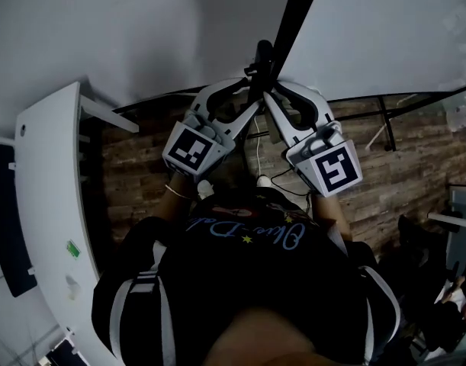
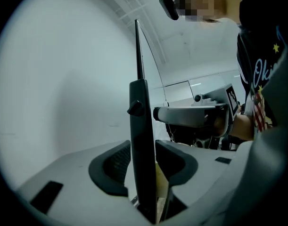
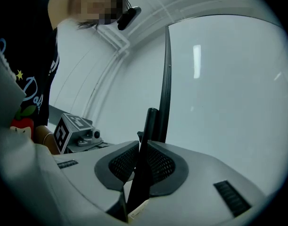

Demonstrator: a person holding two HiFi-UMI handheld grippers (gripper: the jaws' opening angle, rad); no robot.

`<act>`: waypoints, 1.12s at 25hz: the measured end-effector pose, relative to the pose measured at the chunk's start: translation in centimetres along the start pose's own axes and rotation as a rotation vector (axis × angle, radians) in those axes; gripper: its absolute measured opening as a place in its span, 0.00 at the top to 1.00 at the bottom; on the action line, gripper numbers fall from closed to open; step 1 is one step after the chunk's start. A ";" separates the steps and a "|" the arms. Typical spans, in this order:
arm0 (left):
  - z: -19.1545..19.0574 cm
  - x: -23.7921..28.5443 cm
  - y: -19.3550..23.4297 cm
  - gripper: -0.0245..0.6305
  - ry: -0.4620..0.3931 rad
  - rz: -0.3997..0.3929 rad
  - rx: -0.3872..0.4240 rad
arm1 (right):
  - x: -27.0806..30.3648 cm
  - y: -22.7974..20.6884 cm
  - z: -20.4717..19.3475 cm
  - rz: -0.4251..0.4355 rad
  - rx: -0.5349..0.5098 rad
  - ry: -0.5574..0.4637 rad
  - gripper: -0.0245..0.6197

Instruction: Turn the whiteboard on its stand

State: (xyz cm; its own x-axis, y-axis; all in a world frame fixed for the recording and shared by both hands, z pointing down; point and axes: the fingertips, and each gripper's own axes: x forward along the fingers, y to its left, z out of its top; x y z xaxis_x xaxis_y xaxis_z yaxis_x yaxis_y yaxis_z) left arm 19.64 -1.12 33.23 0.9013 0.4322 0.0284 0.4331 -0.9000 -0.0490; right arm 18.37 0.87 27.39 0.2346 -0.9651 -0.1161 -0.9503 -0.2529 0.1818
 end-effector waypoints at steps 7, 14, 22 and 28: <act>-0.4 1.0 0.2 0.69 -0.002 -0.068 0.008 | 0.6 -0.4 -1.3 -0.066 0.003 0.063 0.85; -0.9 1.9 -0.1 0.69 0.024 -0.104 0.013 | 0.9 -0.4 -1.5 -0.085 0.014 0.073 0.85; -0.8 2.3 -0.1 0.68 -0.008 -0.126 0.013 | 1.0 -0.5 -1.3 -0.118 0.072 0.035 0.85; -0.5 2.1 -0.1 0.68 -0.012 -0.134 0.020 | 1.2 -0.4 -0.9 -0.103 0.112 0.015 0.86</act>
State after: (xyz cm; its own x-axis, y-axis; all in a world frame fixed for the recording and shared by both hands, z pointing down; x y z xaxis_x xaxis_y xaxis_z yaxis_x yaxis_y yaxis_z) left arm 21.48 -0.12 33.82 0.8351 0.5496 0.0241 0.5499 -0.8327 -0.0656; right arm 19.26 -0.20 28.07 0.3339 -0.9357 -0.1139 -0.9379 -0.3418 0.0591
